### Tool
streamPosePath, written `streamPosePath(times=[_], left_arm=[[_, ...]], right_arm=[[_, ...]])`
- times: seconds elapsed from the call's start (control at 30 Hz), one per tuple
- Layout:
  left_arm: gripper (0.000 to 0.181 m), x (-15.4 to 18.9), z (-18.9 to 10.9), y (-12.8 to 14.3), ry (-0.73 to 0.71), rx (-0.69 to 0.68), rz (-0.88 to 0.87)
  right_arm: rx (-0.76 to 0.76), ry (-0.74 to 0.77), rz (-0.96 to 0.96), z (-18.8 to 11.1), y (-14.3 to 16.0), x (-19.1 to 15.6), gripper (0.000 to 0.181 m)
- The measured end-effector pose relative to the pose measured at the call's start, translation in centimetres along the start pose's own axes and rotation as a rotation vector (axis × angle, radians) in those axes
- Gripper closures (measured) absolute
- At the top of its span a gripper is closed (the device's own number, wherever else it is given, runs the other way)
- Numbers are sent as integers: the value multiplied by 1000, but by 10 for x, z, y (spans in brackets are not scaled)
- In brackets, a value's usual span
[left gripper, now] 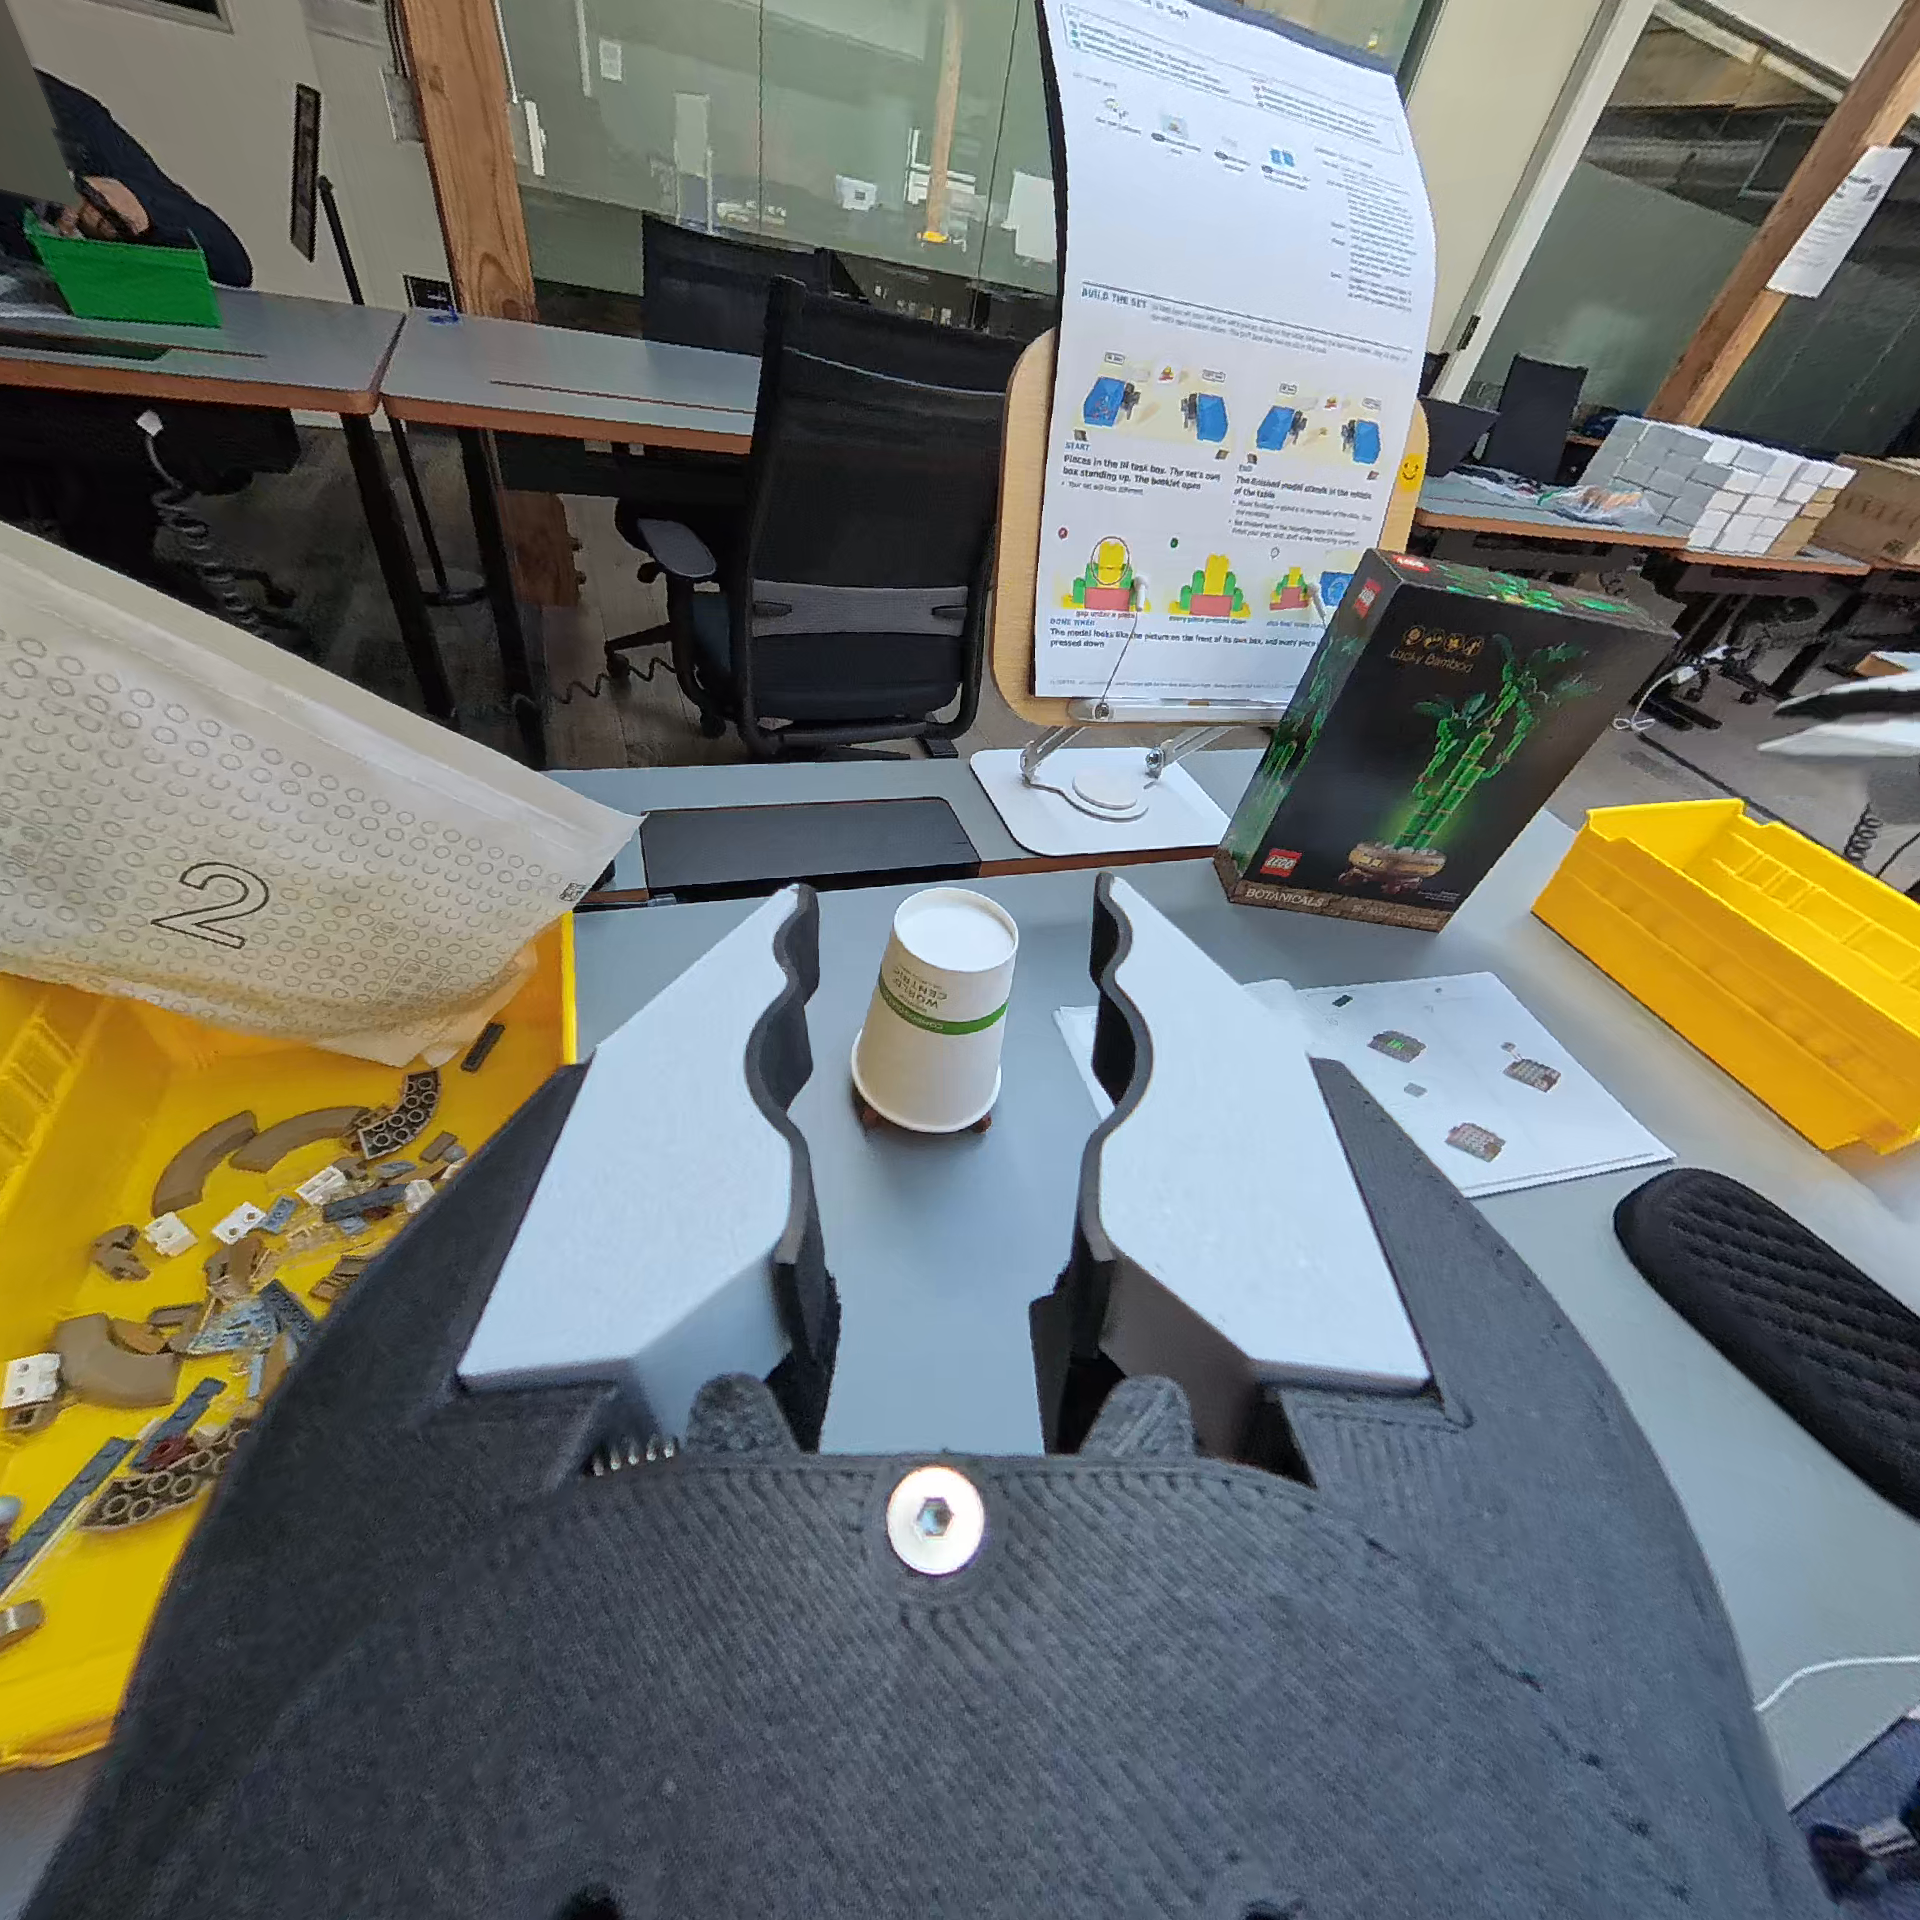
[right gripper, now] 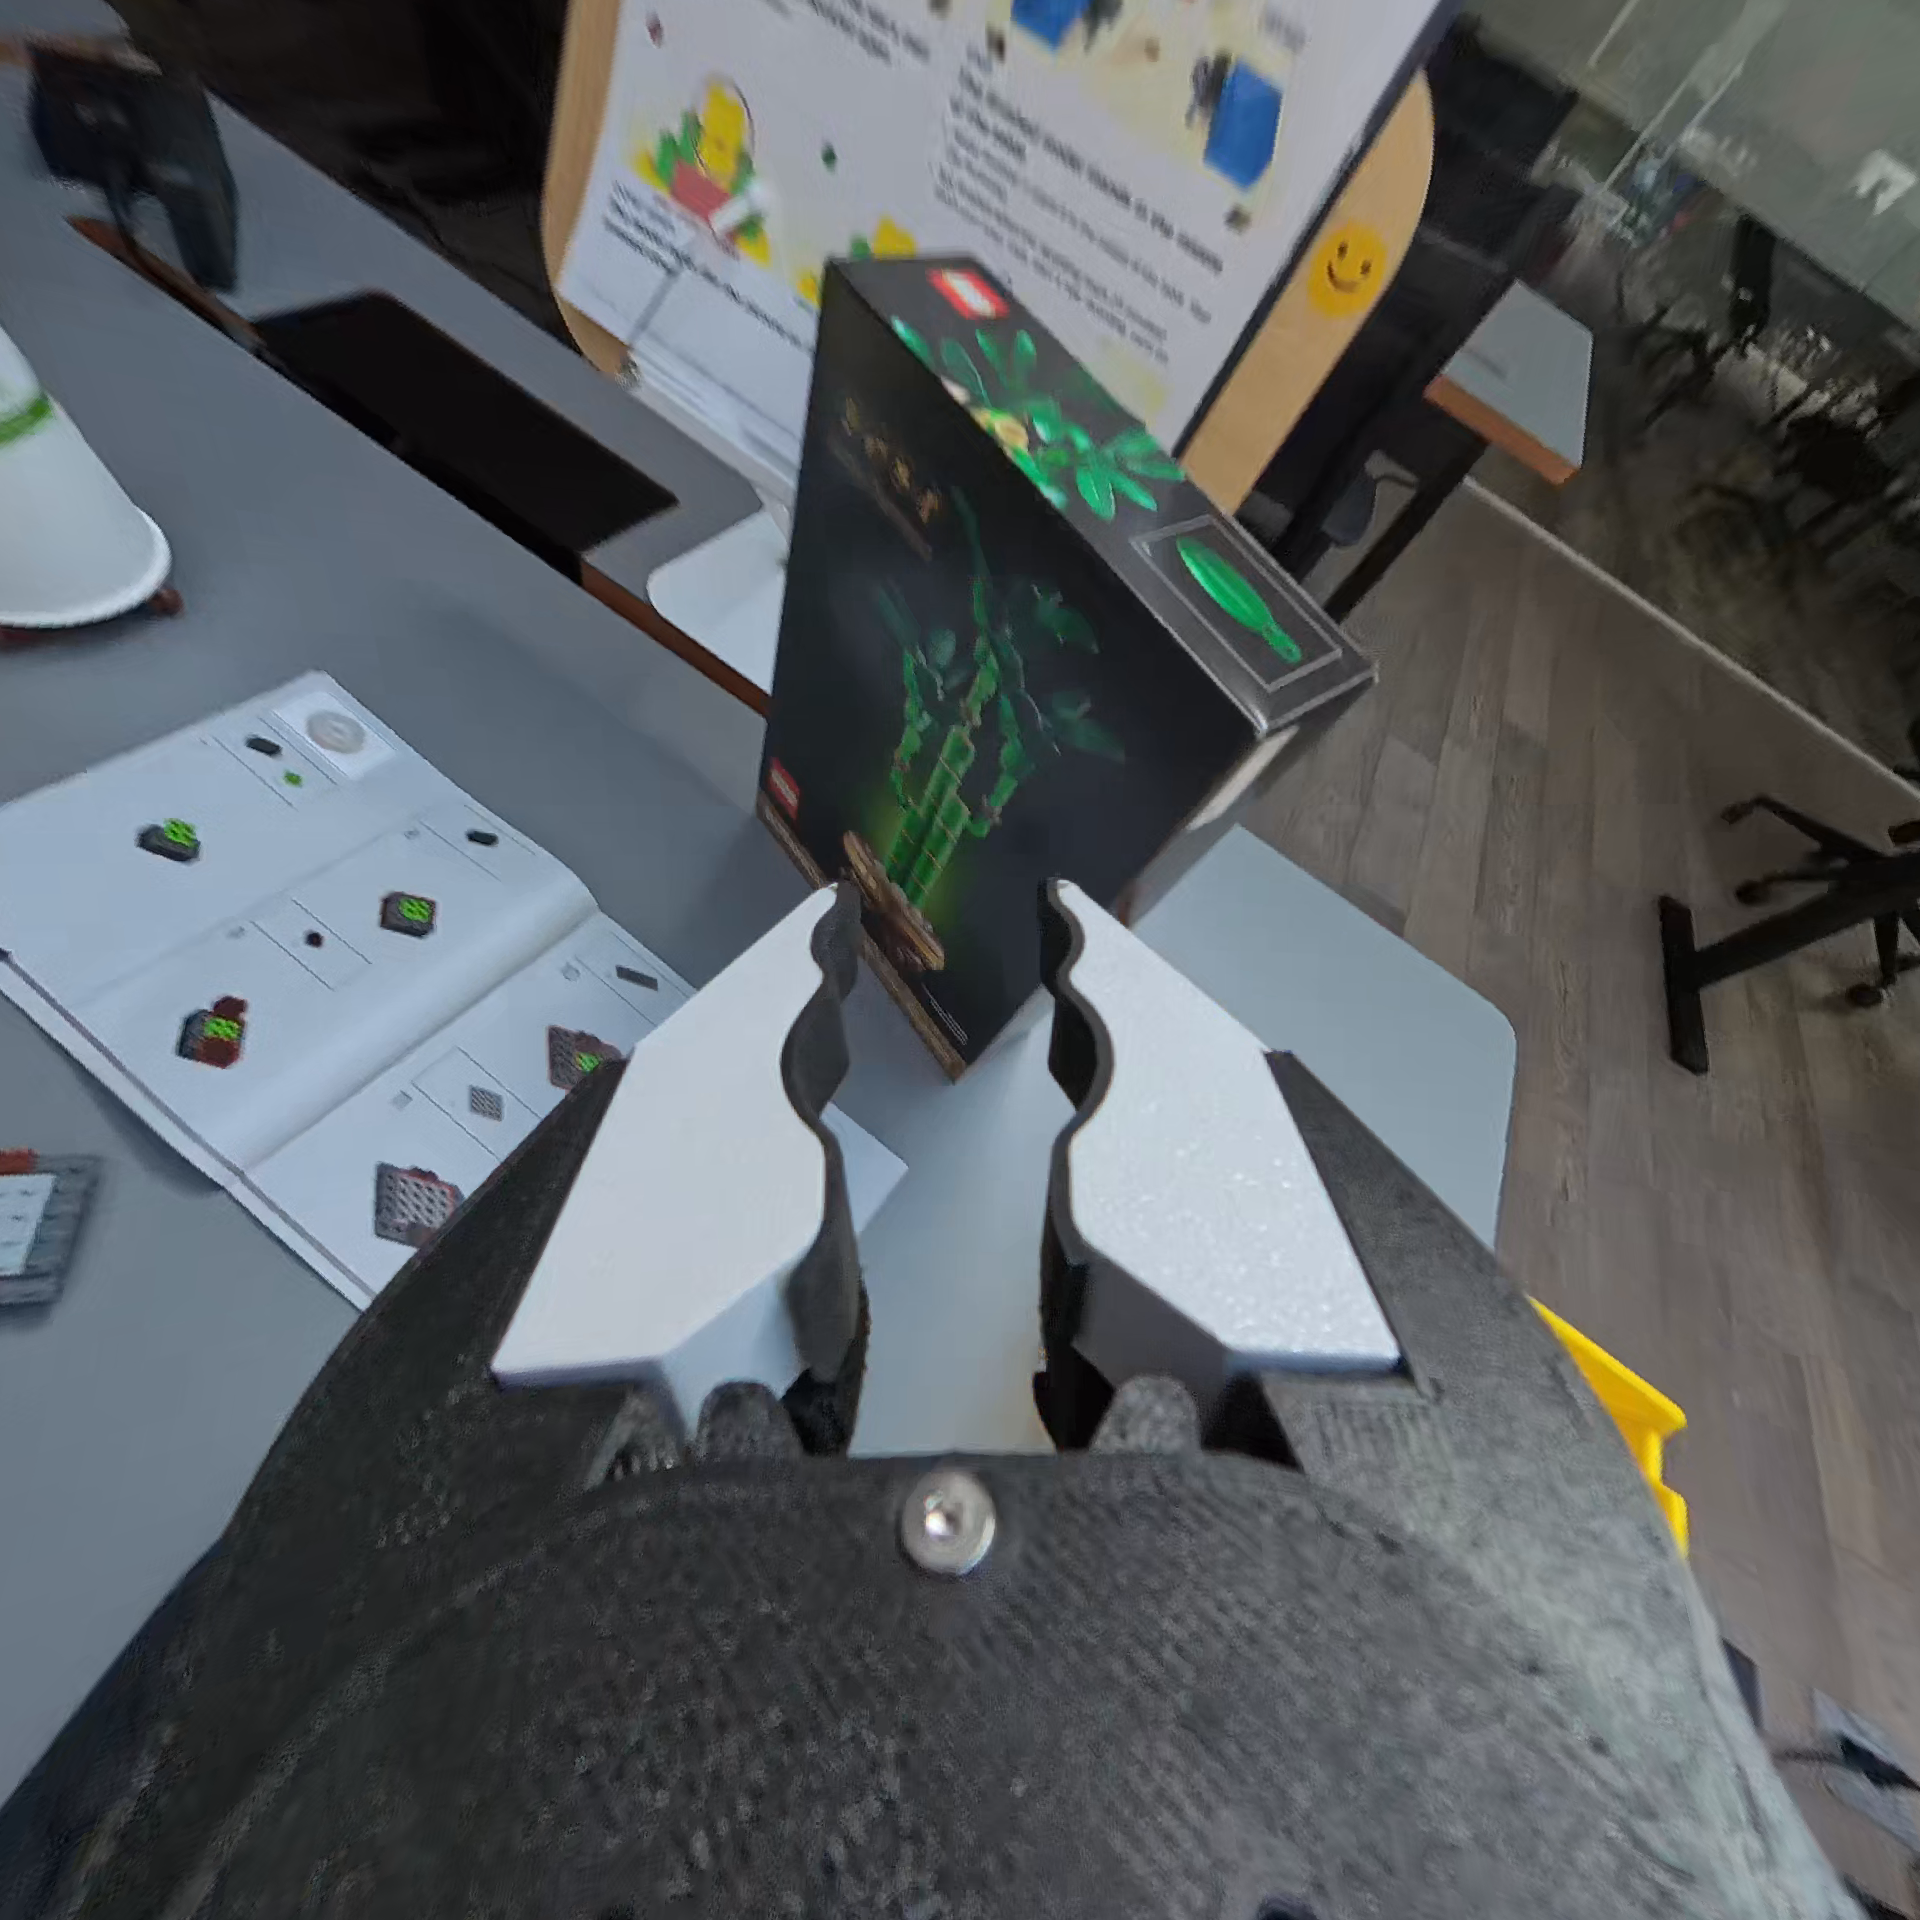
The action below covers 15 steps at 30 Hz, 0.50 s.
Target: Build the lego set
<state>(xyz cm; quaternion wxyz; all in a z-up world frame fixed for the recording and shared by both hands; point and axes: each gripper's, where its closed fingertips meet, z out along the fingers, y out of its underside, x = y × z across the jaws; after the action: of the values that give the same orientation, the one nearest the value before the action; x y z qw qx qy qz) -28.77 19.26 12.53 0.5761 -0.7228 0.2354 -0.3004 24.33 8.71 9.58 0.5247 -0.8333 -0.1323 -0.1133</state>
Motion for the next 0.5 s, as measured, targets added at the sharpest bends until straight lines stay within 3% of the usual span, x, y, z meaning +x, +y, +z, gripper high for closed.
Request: streamPosePath(times=[0.03, 0.17, 0.23, 0.33, 0.5], left_arm=[[130, -5, -5, 4, -3, 3, 22], [128, -21, -21, 4, -7, 55, 114], [129, -24, -26, -14, 21, 134, 157], [130, -36, -26, -50, 41, 229, 211], [125, -70, -7, -83, 1, 168, 293]], right_arm=[[88, -32, 12, -8, -18, -14, 147], [321, -160, 78, -40, -57, -73, 140], [398, -175, 73, -55, -67, -99, 139], [376, -106, 84, -58, -70, -117, 138], [551, -88, 144, -66, -119, -154, 138]])
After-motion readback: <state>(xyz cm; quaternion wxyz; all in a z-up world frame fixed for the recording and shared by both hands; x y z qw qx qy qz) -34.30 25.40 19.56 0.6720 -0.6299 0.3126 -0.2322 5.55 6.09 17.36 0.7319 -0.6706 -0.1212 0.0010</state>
